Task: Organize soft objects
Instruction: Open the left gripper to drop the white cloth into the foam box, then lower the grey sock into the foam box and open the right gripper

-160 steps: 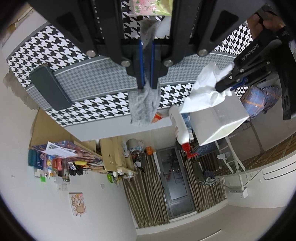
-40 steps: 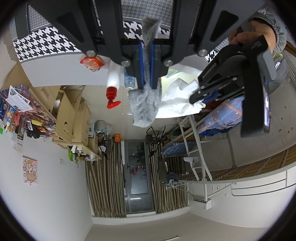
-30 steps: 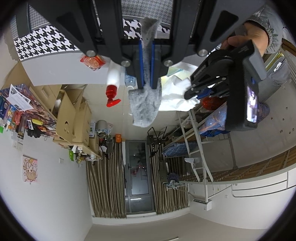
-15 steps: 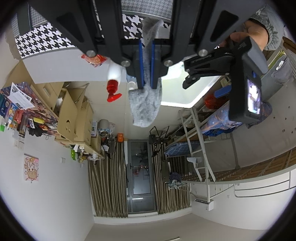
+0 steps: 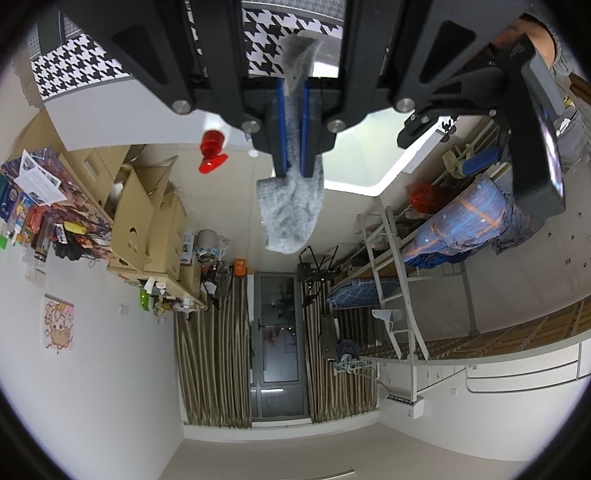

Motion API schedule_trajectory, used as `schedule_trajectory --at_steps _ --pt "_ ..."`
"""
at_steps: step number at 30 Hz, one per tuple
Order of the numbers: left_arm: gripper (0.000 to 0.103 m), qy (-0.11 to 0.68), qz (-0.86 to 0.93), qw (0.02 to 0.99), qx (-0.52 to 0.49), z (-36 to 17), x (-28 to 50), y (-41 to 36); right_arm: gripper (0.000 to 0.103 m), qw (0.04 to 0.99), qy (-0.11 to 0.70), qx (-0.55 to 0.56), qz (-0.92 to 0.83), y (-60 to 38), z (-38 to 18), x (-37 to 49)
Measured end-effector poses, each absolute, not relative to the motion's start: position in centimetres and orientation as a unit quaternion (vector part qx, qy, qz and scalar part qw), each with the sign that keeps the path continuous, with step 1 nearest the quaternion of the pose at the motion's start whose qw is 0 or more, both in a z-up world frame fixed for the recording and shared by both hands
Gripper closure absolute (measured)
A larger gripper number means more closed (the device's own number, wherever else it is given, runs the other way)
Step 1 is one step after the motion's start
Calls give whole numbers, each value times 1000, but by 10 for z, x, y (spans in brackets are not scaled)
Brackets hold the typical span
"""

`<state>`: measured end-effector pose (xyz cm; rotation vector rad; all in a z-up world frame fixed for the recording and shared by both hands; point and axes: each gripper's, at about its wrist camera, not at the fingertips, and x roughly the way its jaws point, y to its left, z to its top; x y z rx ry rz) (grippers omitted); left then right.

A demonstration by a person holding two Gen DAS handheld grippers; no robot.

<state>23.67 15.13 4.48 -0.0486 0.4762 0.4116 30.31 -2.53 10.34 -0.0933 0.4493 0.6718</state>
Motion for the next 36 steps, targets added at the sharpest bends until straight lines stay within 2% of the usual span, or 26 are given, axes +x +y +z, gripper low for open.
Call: schedule_trajectory --at_steps 20,36 --pt "1 228 231 945 -35 38 213 178 94 912 220 -56 341 16 112 316" --pt "1 229 249 940 -50 33 190 200 94 901 249 -96 343 50 93 323"
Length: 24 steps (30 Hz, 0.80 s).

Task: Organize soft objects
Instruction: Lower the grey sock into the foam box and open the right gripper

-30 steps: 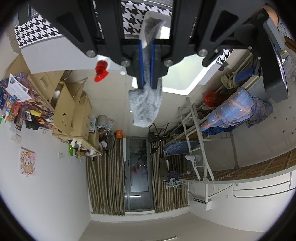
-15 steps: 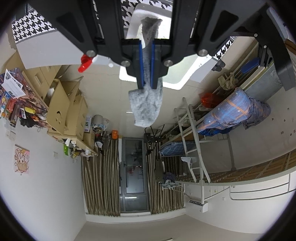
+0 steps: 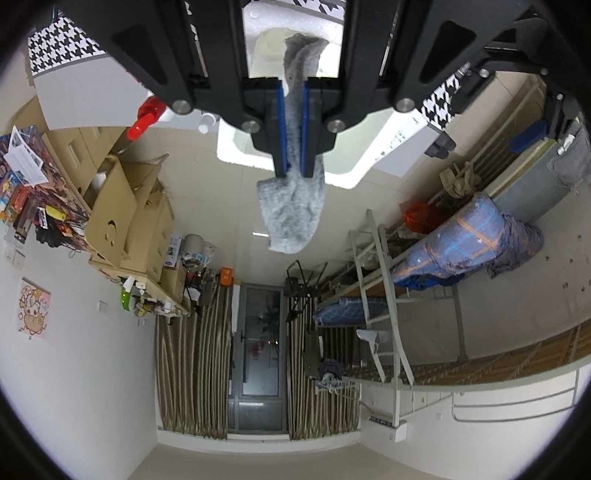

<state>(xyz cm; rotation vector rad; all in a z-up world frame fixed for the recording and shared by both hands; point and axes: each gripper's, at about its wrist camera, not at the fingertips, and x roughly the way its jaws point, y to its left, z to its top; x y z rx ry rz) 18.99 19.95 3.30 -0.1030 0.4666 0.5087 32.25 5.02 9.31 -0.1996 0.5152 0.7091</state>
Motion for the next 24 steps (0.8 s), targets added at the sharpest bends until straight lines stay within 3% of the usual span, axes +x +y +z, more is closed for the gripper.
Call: schedule_trajectory --at_steps 19,22,24 --pt "1 231 254 937 -60 29 184 214 93 864 338 -138 347 74 64 335" --pt "1 231 253 938 -63 29 183 216 76 856 344 -151 355 78 60 335" --pt "1 231 253 937 -64 30 183 216 54 861 341 -156 344 79 59 335"
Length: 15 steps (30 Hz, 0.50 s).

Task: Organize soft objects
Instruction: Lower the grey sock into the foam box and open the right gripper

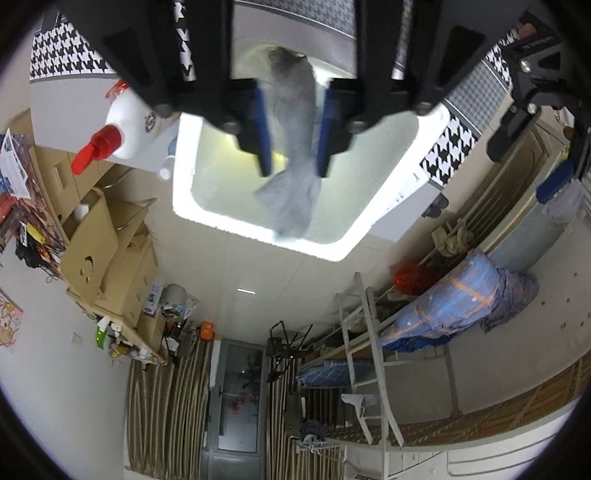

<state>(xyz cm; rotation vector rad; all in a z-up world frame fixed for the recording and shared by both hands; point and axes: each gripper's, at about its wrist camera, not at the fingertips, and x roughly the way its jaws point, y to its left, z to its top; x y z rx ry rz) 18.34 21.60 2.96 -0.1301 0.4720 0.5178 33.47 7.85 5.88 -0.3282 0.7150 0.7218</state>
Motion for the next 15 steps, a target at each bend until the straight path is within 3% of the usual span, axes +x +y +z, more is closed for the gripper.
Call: schedule_trajectory --at_steps 3,15 --pt "1 234 251 937 -61 29 184 215 30 867 334 -154 336 75 58 333" --pt "1 233 246 939 -56 34 181 209 30 872 329 -134 338 62 71 325"
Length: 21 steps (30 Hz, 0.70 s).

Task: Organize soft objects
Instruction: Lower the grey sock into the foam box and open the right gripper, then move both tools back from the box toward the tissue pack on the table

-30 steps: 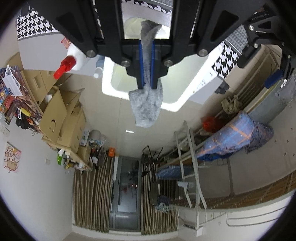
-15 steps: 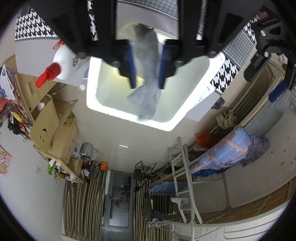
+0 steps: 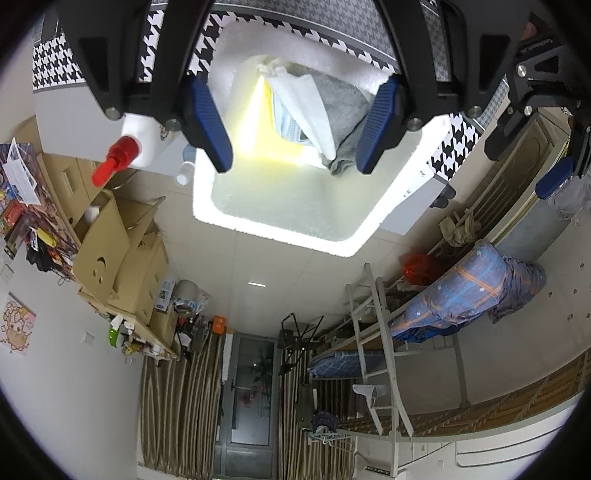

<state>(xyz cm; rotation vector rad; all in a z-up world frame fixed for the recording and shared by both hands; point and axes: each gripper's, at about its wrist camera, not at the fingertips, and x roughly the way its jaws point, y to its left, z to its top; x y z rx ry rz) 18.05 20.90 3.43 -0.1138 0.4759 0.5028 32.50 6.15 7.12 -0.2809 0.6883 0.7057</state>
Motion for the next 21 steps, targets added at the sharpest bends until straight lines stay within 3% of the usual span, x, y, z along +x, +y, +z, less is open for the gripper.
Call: schedule_trajectory --at_steps 4,9,21 --pt "1 227 240 942 -52 40 176 201 29 872 325 -122 346 52 78 318" --pt "1 220 237 945 -45 46 168 190 16 880 307 -107 347 37 86 304" --pt "1 210 216 953 -33 59 152 158 15 882 294 -96 356 9 90 285"
